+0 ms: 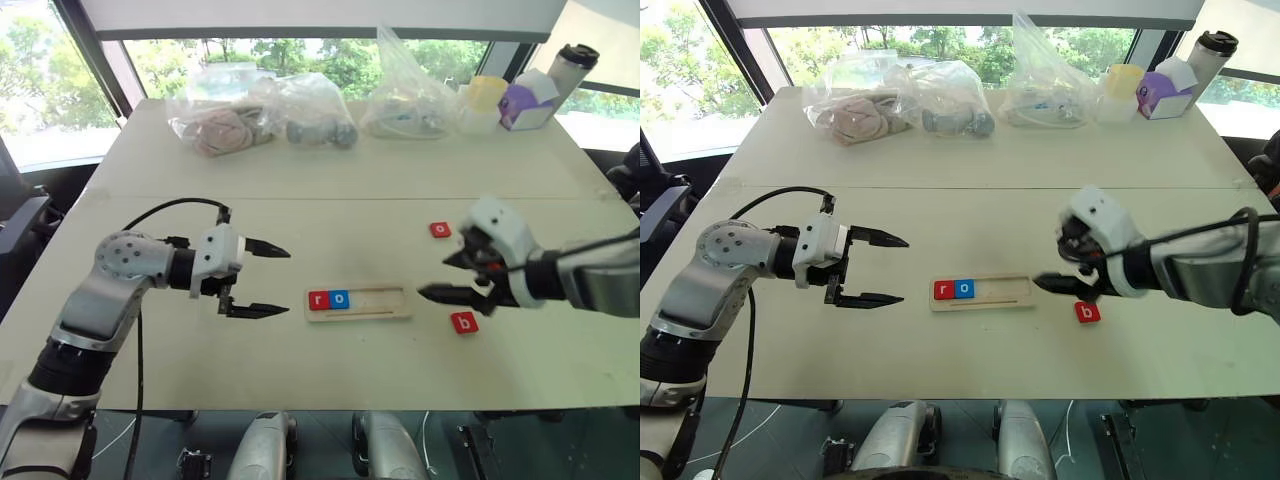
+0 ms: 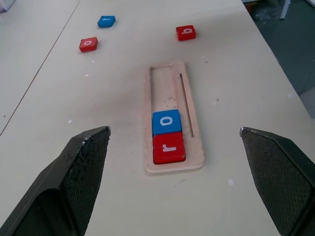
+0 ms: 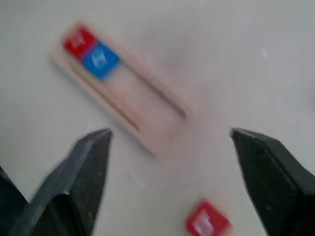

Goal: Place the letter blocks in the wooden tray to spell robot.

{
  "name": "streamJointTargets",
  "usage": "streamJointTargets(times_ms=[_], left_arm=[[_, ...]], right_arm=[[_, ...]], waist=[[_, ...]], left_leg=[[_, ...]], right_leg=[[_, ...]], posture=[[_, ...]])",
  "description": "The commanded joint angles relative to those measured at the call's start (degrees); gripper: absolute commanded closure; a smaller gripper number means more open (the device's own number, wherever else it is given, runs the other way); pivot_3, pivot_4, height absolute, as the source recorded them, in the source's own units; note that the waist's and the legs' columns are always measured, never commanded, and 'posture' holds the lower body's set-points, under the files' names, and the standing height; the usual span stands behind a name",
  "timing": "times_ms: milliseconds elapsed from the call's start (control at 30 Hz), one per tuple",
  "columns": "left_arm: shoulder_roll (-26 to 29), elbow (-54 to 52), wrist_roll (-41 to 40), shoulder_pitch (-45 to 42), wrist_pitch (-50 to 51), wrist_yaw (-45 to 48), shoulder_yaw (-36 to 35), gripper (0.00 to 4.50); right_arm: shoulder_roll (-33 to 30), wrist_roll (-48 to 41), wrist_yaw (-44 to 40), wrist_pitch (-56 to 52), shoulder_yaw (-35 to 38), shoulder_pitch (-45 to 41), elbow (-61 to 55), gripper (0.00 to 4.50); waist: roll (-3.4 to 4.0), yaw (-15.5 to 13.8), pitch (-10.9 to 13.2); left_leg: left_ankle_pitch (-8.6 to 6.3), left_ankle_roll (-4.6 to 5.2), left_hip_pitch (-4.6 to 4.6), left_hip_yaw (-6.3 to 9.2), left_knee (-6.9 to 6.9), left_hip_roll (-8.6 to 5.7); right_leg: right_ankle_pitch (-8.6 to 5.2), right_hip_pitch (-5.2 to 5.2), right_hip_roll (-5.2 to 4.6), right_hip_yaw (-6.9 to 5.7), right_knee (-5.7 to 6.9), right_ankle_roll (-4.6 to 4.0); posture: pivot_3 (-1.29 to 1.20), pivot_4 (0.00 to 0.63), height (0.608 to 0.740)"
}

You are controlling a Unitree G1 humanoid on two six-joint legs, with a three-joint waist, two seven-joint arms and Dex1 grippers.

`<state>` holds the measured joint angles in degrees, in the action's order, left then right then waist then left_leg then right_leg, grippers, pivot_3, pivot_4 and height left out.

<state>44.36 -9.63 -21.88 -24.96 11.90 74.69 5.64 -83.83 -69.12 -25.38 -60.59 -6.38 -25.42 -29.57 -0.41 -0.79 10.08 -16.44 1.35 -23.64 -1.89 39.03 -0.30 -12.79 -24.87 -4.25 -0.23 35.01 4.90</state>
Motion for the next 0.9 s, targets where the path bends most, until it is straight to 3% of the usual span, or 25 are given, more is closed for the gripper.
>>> streamJointTargets(times_ms=[33,100,233,500,900], left_arm=[[-0.09,-1.27,-0.25,-0.44,-0.74,-0.45,-0.88,0.0],[-0.03,-1.61,-0.25,-0.17,-0.74,-0.68,-0.96,0.0],[0.31,-2.06,-0.29,0.34,-0.73,-0.92,-1.18,0.0],[0.91,-2.74,-0.42,0.65,-0.41,-1.39,-1.47,0.0],[1.61,-3.96,-0.75,1.05,0.36,-2.39,-1.92,0.0]], right_arm=[[-11.21,32.55,-25.77,31.31,-5.3,10.71,4.42,0.59],[-12.26,43.27,-31.88,44.45,-6.29,14.3,9.83,0.59],[-4.46,53.75,-37.4,53.27,-7.68,10.26,19.25,0.59],[8.12,59.45,-47.76,51.66,-8.86,0.3,25.51,0.59],[14.55,62.31,-54.39,48.07,-8.02,-0.79,28.07,0.59]], waist=[[0.06,0.12,0.01],[0.02,0.31,0.02],[0.02,1.33,0.05],[0.03,1.42,0.07],[0.03,1.36,0.06]], left_leg=[[0.0,0.0,-0.04,-0.11,0.05,-0.05],[-0.01,0.02,0.01,-0.24,0.08,-0.12],[-0.05,0.09,0.25,-0.76,0.11,-0.07],[-0.04,0.08,0.26,-0.77,0.1,0.01],[-0.04,0.08,0.27,-0.79,0.14,-0.05]], right_leg=[[-0.01,-0.04,-0.07,0.01,-0.01,0.02],[-0.05,-0.02,-0.21,0.02,0.0,0.09],[-0.03,-0.03,-0.37,0.02,0.11,0.09],[0.04,-0.17,-0.27,0.03,0.35,0.18],[0.05,-0.11,-0.38,0.03,0.35,0.19]], posture=[[0.0,0.15,0.74],[0.0,0.15,0.74],[0.0,0.15,0.74],[0.0,0.15,0.74],[0.0,0.15,0.74]])
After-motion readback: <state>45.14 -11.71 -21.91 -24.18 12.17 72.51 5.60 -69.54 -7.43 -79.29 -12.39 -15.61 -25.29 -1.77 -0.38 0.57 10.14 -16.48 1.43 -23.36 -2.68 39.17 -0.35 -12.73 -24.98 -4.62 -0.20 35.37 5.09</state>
